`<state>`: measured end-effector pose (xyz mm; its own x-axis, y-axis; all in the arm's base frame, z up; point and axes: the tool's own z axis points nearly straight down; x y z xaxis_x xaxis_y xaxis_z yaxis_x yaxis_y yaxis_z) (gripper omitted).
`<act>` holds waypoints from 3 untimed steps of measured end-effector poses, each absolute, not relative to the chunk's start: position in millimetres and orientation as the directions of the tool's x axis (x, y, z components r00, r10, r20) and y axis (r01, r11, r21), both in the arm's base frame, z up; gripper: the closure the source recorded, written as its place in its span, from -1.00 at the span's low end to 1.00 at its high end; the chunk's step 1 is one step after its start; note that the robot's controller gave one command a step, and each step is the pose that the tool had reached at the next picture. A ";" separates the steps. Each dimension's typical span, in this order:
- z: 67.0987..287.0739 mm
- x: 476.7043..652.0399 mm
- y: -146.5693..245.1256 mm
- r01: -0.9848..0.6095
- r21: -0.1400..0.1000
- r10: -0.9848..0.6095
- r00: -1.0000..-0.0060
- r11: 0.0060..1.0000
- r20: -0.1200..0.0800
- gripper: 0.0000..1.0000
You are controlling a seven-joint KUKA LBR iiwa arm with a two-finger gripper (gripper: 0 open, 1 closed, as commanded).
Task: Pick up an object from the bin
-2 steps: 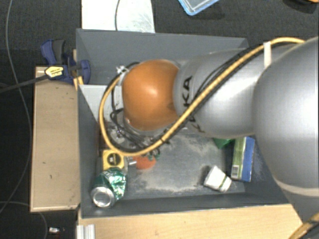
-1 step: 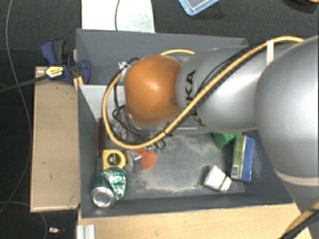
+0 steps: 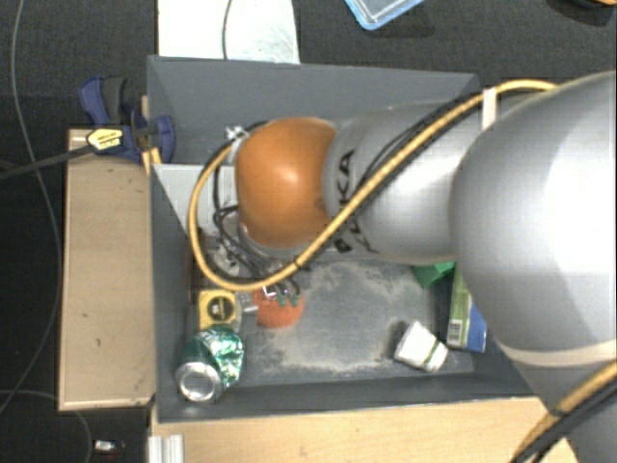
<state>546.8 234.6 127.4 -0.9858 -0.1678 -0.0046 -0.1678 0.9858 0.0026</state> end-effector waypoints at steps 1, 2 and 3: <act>92.4 559.1 231.5 -0.492 -0.001 -0.492 -0.870 0.870 -0.008 -1.00; 117.0 547.8 225.7 -0.307 0.002 -0.307 -0.952 0.952 -0.006 -1.00; 86.6 548.7 220.5 -0.182 0.000 -0.182 -0.983 0.983 -0.012 -1.00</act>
Offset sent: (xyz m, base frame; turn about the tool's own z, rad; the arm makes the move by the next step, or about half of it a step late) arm -0.0173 -0.0158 0.0434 0.3476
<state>548.7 220.5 86.6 -0.9833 -0.1818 -0.0118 -0.1818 0.9833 0.0003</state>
